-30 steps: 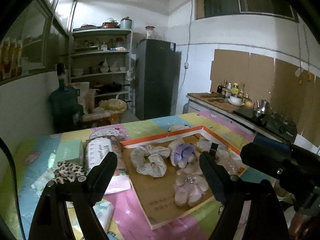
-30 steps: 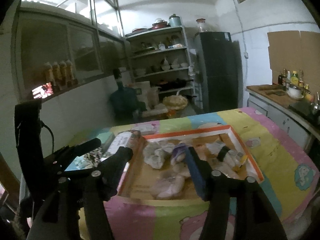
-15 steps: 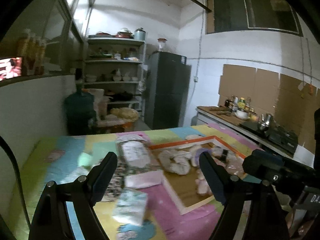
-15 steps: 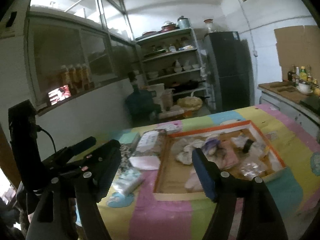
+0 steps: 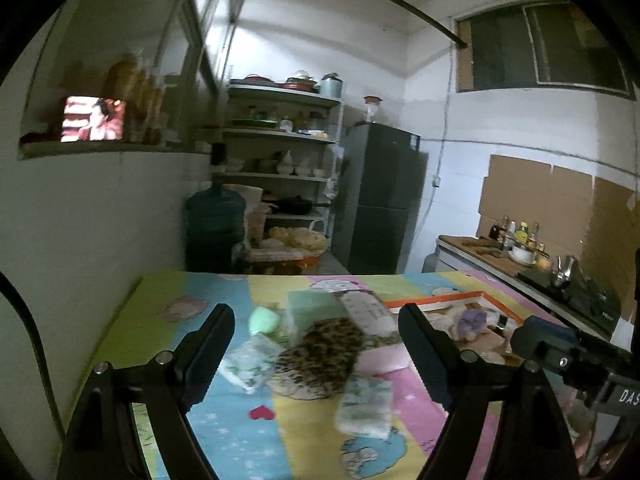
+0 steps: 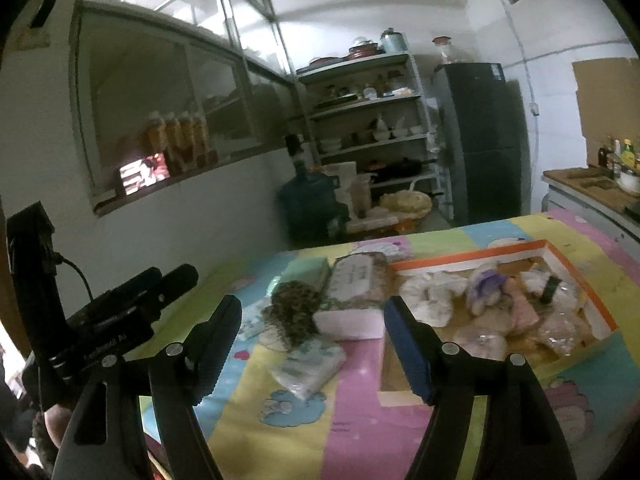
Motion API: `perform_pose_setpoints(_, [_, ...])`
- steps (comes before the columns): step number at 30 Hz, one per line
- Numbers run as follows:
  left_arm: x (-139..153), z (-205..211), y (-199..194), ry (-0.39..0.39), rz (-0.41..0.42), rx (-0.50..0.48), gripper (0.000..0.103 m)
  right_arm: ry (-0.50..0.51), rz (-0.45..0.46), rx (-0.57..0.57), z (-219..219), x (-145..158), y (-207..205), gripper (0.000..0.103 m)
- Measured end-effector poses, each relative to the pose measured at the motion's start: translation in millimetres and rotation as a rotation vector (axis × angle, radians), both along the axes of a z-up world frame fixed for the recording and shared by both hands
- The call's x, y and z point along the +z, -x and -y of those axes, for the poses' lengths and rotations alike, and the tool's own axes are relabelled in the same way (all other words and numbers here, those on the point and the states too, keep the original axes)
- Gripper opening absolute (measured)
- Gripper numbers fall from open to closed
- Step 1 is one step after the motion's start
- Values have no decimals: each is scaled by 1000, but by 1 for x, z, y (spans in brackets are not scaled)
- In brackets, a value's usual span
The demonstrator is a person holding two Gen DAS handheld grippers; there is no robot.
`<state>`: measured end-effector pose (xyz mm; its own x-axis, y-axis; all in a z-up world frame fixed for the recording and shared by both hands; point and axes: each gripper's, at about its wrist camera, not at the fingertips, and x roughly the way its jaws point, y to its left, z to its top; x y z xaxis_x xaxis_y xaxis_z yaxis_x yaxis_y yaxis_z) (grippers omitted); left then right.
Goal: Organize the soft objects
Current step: 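Move both tools back to the remaining pile, then grasp the white-green Flower tissue pack with the left tool and lift it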
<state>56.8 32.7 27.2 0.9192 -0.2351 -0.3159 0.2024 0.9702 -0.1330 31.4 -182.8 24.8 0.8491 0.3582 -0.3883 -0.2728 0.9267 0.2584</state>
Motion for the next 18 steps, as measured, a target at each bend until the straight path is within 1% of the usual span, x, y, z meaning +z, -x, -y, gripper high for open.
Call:
perform_pose_setpoints(3, [-4, -16, -2, 4, -7, 11, 84, -7, -15, 3, -15, -6, -7, 75])
perform_pose_setpoints(9, [-15, -43, -13, -19, -22, 16, 84, 3, -65, 6, -41, -22, -23, 75])
perform_pose_setpoints(12, [-22, -54, -23, -40, -38, -5, 84, 7, -105, 8, -51, -33, -33, 75])
perform_pose_setpoints(16, [-33, -65, -43, -37, -87, -100, 84, 0, -150, -6, -59, -49, -45, 75])
perform_pose_setpoints(18, [-40, -68, -60, -39, -132, -192, 84, -15, -177, -10, -60, -59, -50, 75])
